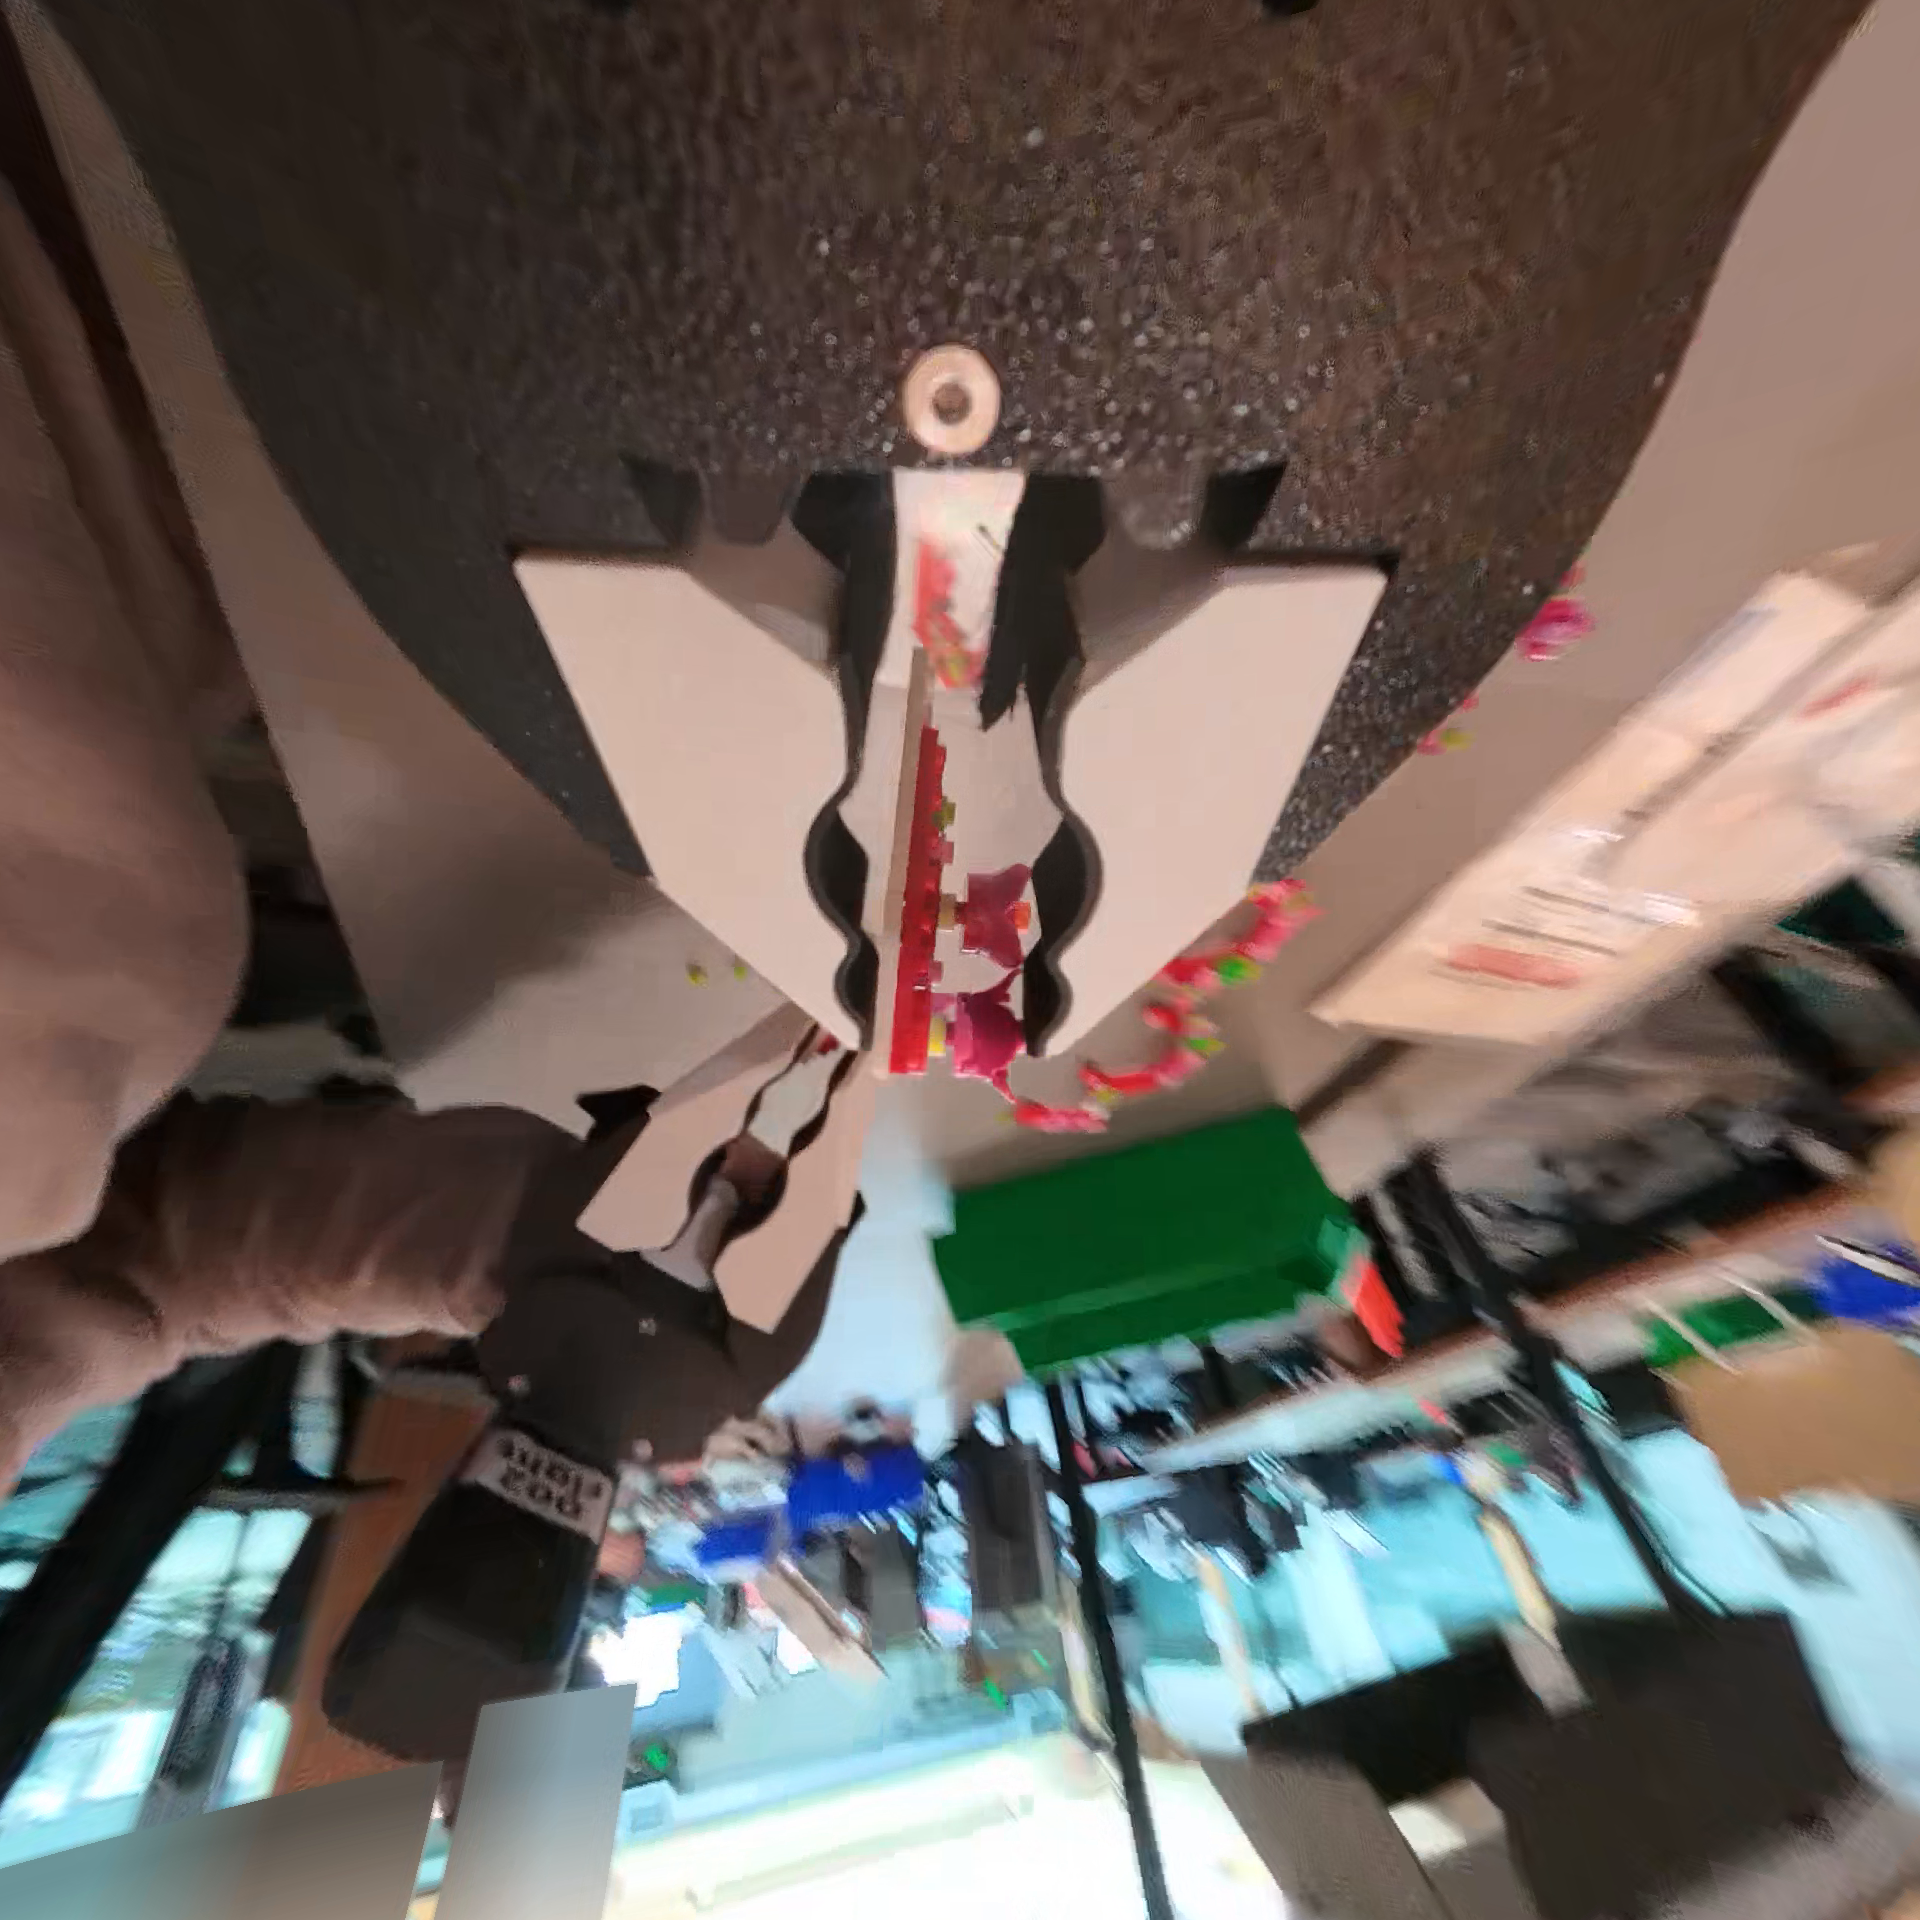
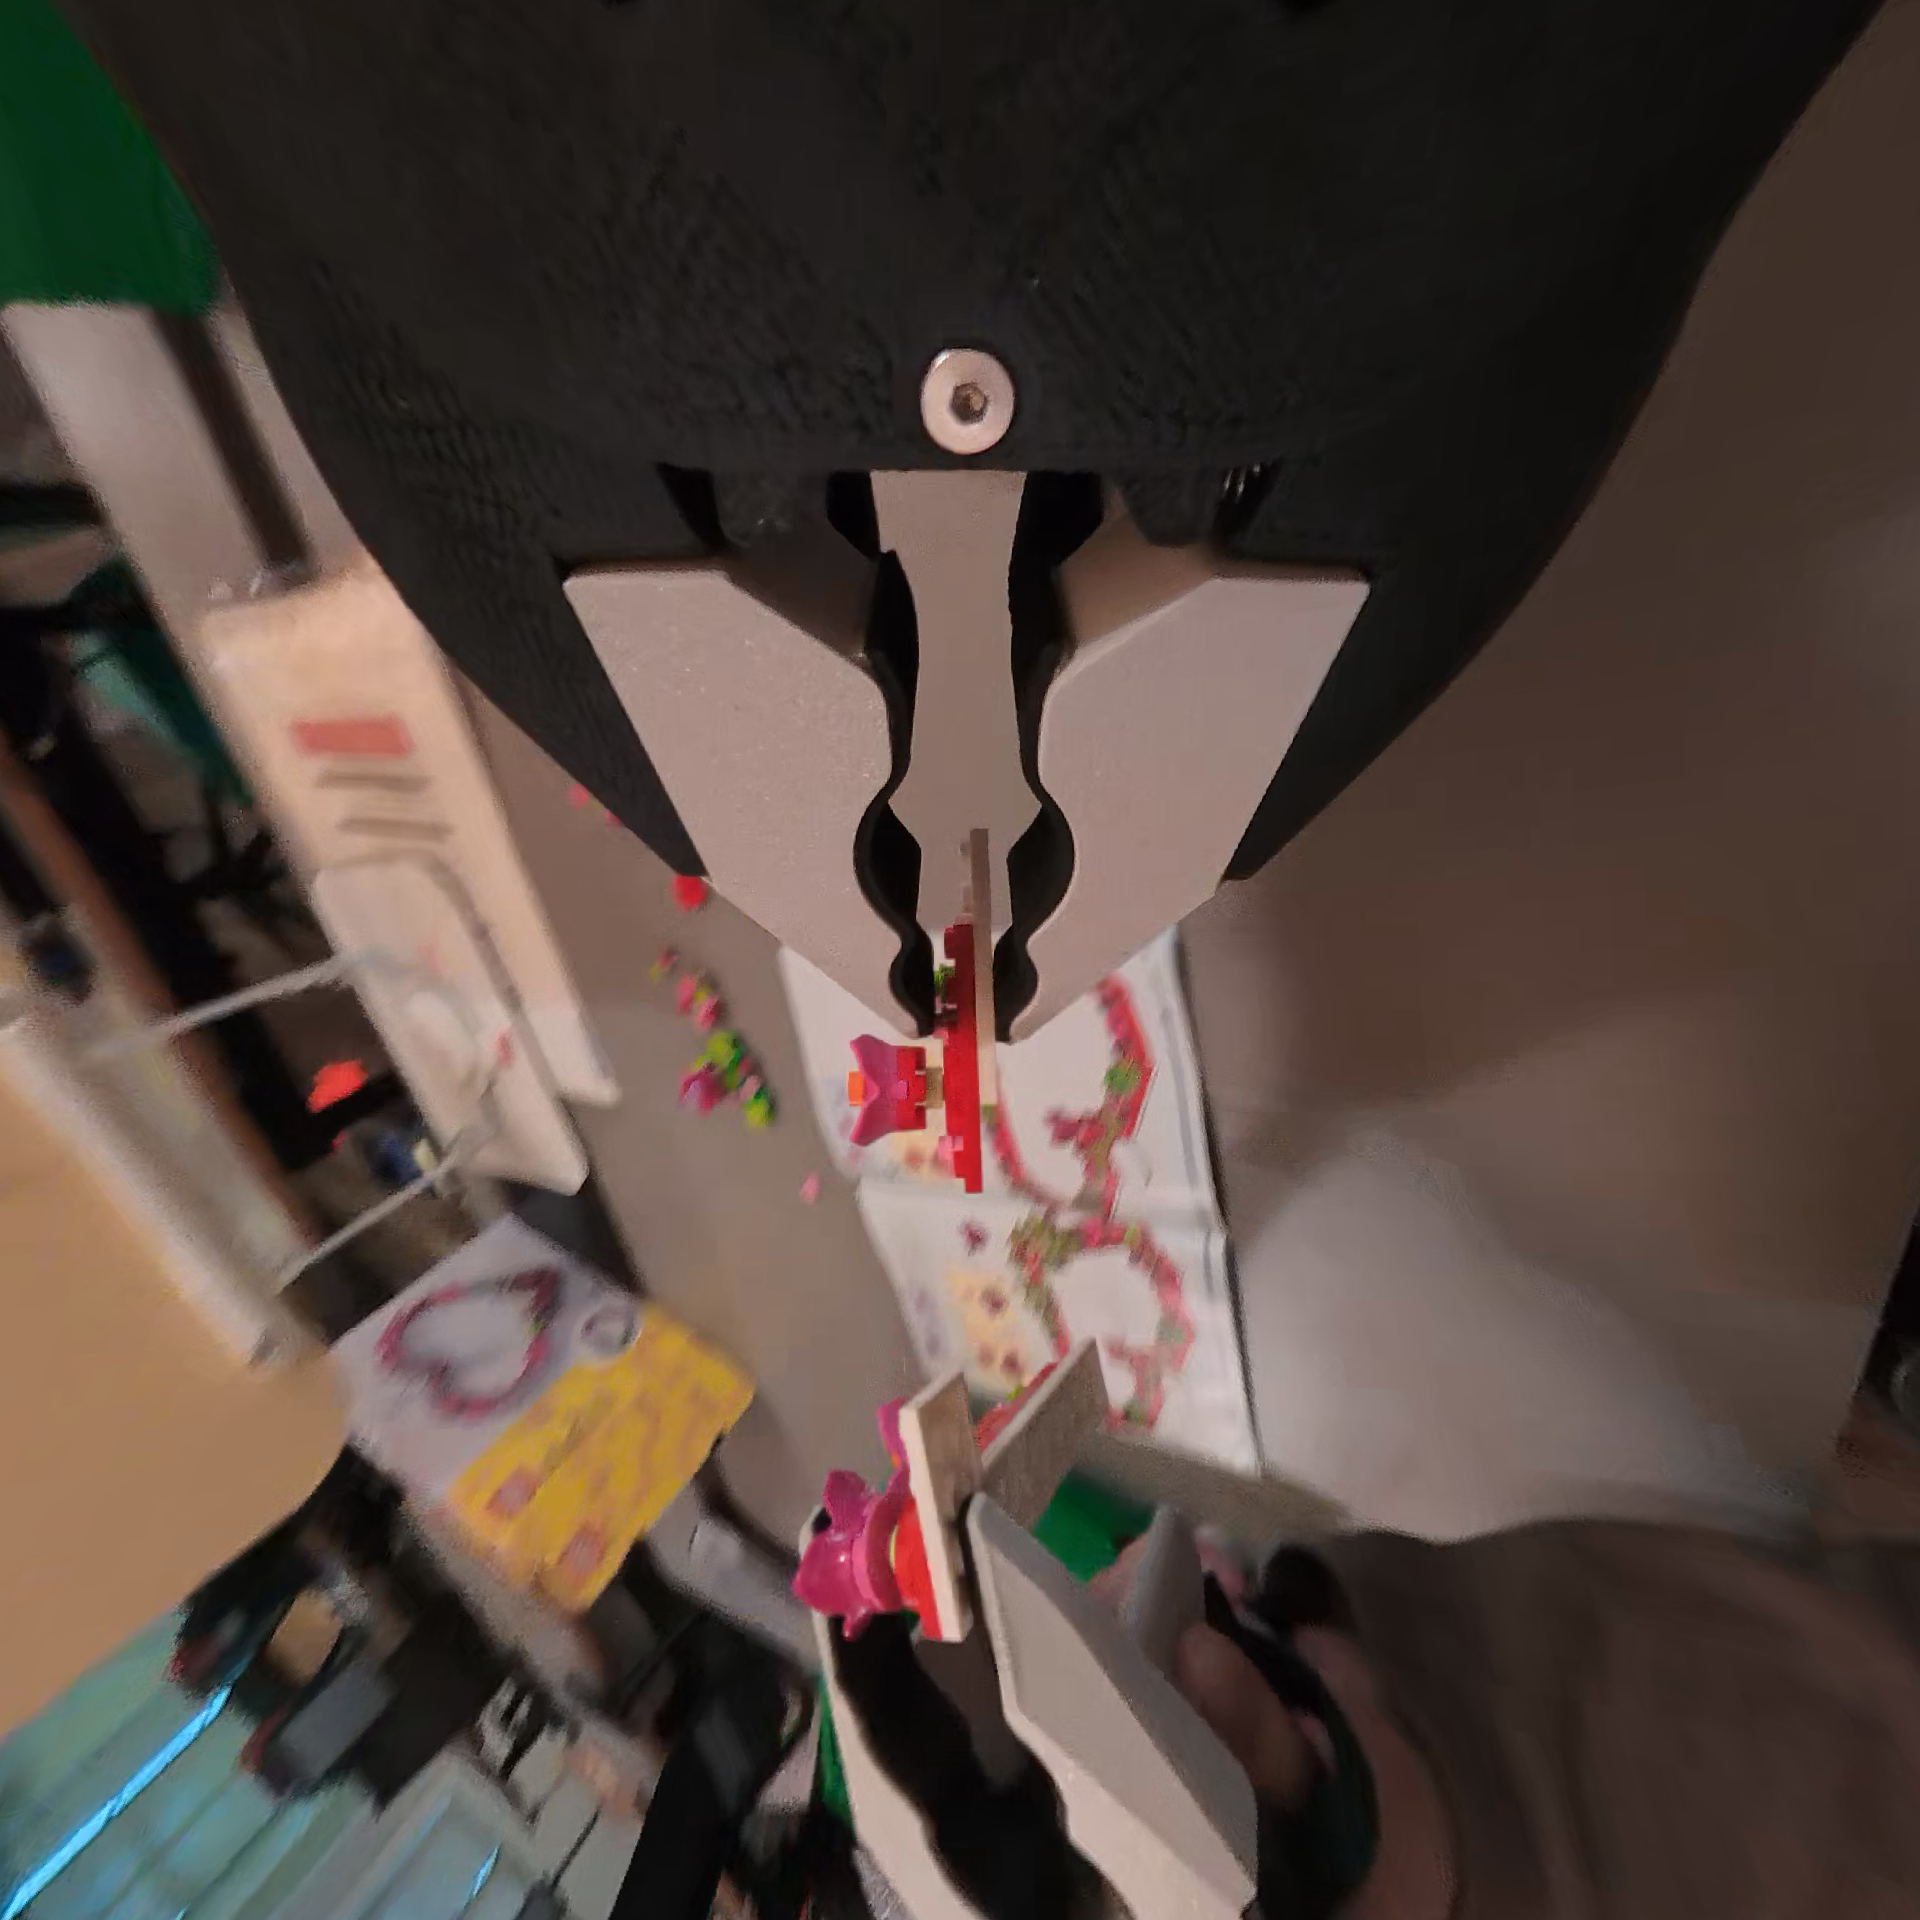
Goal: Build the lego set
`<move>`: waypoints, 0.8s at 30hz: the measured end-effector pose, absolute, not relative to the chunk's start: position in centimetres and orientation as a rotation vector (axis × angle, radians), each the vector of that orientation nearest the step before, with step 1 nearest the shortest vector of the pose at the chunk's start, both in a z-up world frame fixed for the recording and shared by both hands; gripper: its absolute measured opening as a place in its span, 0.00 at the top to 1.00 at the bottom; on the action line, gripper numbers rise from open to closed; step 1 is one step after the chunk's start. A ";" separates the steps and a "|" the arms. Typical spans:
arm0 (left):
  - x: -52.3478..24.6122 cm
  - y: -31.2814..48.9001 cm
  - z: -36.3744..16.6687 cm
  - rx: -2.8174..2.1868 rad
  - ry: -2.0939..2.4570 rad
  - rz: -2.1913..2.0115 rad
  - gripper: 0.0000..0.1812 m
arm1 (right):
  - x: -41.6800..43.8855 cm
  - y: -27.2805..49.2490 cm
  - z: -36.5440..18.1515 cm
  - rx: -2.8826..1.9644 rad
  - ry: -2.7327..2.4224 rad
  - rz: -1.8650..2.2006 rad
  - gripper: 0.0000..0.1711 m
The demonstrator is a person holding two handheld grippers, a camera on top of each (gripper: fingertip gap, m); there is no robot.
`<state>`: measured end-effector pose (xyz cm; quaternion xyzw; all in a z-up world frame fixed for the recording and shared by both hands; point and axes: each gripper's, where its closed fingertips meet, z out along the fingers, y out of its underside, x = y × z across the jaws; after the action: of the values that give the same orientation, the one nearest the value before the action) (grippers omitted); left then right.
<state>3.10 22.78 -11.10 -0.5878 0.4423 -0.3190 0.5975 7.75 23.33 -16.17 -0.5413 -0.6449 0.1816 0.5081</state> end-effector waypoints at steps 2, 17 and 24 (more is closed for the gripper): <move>1.3 22.7 -7.8 -1.279 0.949 -0.637 0.86 | 5.9 23.6 -12.9 -1.196 -1.551 0.438 0.95; 0.6 21.2 1.5 -1.030 1.309 -0.341 0.86 | 2.5 22.6 -0.5 -0.816 -1.372 0.414 0.95; 1.9 20.7 0.5 -0.926 1.371 -0.459 0.86 | 3.6 21.9 -1.2 -0.824 -1.458 0.393 0.95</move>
<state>1.87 20.72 0.55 -0.4083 0.6044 -0.2024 0.6535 3.64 21.93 -1.20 -0.3630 -0.6424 0.1730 0.6524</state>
